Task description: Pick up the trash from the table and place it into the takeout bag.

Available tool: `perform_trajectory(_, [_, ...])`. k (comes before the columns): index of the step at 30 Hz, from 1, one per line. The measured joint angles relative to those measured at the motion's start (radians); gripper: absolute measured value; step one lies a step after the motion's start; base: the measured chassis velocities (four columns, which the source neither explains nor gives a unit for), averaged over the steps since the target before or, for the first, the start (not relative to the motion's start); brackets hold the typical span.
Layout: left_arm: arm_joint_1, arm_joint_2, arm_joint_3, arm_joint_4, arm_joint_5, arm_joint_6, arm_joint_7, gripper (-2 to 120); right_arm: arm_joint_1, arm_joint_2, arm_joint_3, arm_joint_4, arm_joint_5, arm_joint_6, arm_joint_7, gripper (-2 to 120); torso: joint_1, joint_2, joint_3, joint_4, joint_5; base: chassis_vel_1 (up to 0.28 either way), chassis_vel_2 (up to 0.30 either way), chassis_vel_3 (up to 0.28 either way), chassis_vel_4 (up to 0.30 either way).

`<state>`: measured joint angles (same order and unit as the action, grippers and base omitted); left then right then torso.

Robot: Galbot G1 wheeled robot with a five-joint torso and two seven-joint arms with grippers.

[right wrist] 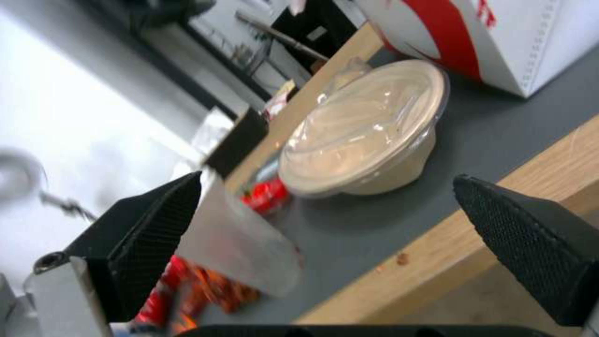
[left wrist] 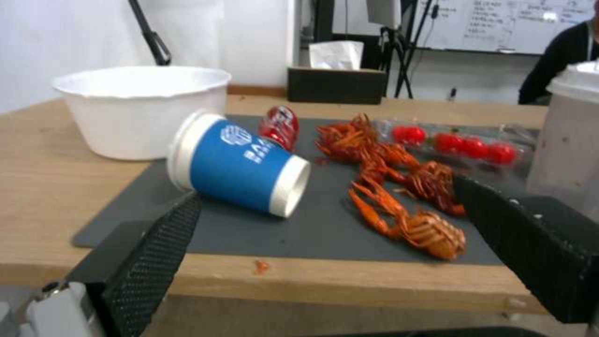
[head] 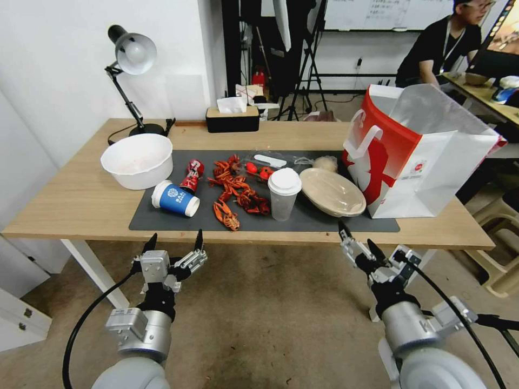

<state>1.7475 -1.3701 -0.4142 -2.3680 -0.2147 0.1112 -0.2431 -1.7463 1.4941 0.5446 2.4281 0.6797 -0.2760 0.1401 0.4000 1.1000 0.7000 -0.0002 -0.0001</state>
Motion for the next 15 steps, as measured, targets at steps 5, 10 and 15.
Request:
perform_trajectory(5, [-0.013, 0.014, 0.015, 0.025, -0.008, -0.003, 0.007, 100, 0.095, 0.006, 0.015, -0.043, 0.265, 0.046, 0.1, 100, 0.0, 0.0, 0.0, 0.0003, 0.0002, 0.0, 0.0, 0.0, 0.0])
perform_trajectory(10, [-0.025, 0.037, 0.032, 0.048, -0.021, -0.008, 0.012, 100, 0.169, 0.018, 0.033, -0.094, 0.386, 0.075, 0.175, 100, 0.0, 0.0, 0.0, 0.0, 0.0002, 0.0, 0.0, 0.0, 0.0])
perform_trajectory(15, [-0.012, 0.032, 0.016, 0.042, -0.019, -0.021, 0.012, 100, 0.267, -0.013, 0.025, -0.182, 0.459, 0.068, 0.205, 100, 0.0, 0.0, 0.0, 0.0003, 0.0001, 0.0, 0.0, 0.0, 0.0])
